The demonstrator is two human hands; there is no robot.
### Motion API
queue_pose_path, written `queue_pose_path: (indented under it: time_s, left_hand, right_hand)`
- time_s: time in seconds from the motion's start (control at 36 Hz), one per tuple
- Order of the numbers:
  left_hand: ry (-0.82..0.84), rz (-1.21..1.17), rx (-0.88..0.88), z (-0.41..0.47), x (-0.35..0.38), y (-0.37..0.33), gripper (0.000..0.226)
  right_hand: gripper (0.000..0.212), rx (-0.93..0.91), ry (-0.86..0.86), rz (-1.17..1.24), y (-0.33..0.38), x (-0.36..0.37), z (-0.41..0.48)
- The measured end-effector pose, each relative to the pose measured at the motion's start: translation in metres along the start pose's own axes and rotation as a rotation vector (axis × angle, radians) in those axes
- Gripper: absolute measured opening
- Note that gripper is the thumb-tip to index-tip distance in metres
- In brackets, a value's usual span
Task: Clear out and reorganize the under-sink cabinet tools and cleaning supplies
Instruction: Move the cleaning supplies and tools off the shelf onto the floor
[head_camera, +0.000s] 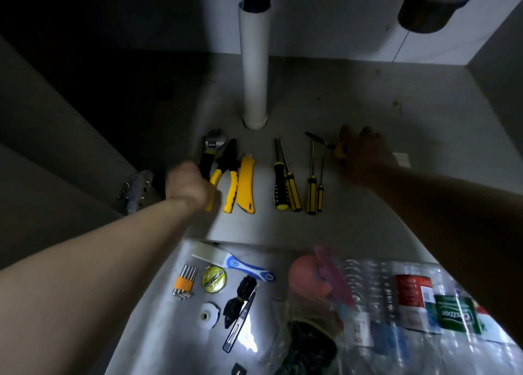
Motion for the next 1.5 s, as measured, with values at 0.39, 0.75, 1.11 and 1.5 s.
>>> queue_pose_path:
  time_s: [0.39, 0.75, 1.11, 1.5]
  left_hand:
    - [-0.019, -0.438, 0.061, -0.054, -0.019, 0.017, 0.026]
    - [0.205, -0.385, 0.261, -0.221, 0.033, 0.098, 0.023]
    - [0.55, -0.19, 0.329, -0.262, 0.117, 0.174, 0.03]
    - [0.448, -0.059, 0.497, -0.258, 0.143, 0.135, 0.06]
  right_hand:
    - [0.047, -0.112, -0.223, 0.341, 0.013, -0.056, -0.067]
    - [0.046, -0.402, -0.003, 0.422, 0.102, -0.049, -0.217]
    - [0.05, -0.483, 0.171, 0.447, 0.114, 0.025, -0.236]
    - [0.043, -0.497, 0.215, 0.478, 0.123, 0.047, -0.233]
Point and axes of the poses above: each hand's wrist, its own z-axis towards the middle knuckle, its own x-axis out of the palm, y = z × x, the point moved 8 cm from there along z, towards the middle knuckle, and after that the axes turned 10 degrees about z, right-handed, at the moved point
